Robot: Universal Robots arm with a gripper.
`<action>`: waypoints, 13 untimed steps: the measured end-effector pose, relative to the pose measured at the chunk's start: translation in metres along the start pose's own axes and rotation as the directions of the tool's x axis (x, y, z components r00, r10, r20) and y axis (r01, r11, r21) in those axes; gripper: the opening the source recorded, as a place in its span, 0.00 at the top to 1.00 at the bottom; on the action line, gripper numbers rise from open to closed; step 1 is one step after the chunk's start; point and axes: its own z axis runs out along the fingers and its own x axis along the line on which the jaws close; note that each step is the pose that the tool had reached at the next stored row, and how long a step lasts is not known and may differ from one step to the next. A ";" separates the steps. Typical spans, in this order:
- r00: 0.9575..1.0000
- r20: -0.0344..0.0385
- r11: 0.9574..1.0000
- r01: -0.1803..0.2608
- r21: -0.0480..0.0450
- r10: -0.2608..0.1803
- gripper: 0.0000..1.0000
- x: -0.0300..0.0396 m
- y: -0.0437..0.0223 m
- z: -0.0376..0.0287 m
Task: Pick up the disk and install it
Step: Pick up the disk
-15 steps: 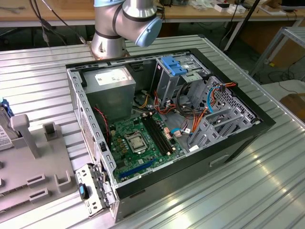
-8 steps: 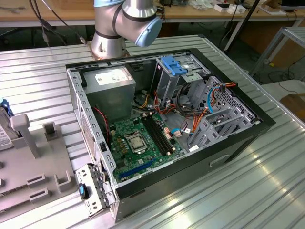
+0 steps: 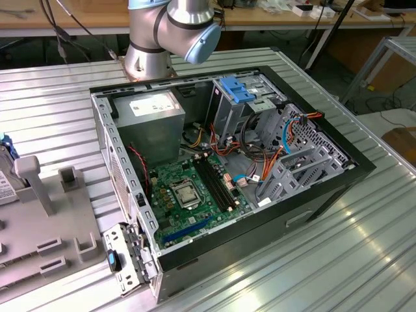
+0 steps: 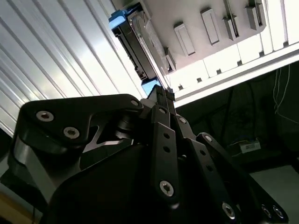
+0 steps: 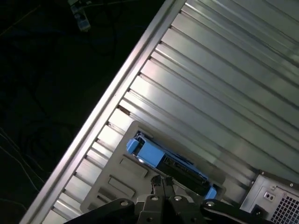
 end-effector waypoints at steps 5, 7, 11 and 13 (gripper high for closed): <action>0.997 -0.005 0.997 0.073 0.000 -0.073 0.89 0.0005 0.0003 0.0000; 0.994 -0.007 0.994 0.113 0.001 -0.112 0.89 0.0007 0.0005 0.0001; 0.984 -0.013 0.984 0.180 0.002 -0.180 0.89 0.0010 0.0007 0.0000; 0.975 -0.016 0.975 0.223 0.003 -0.223 0.89 0.0012 0.0008 0.0000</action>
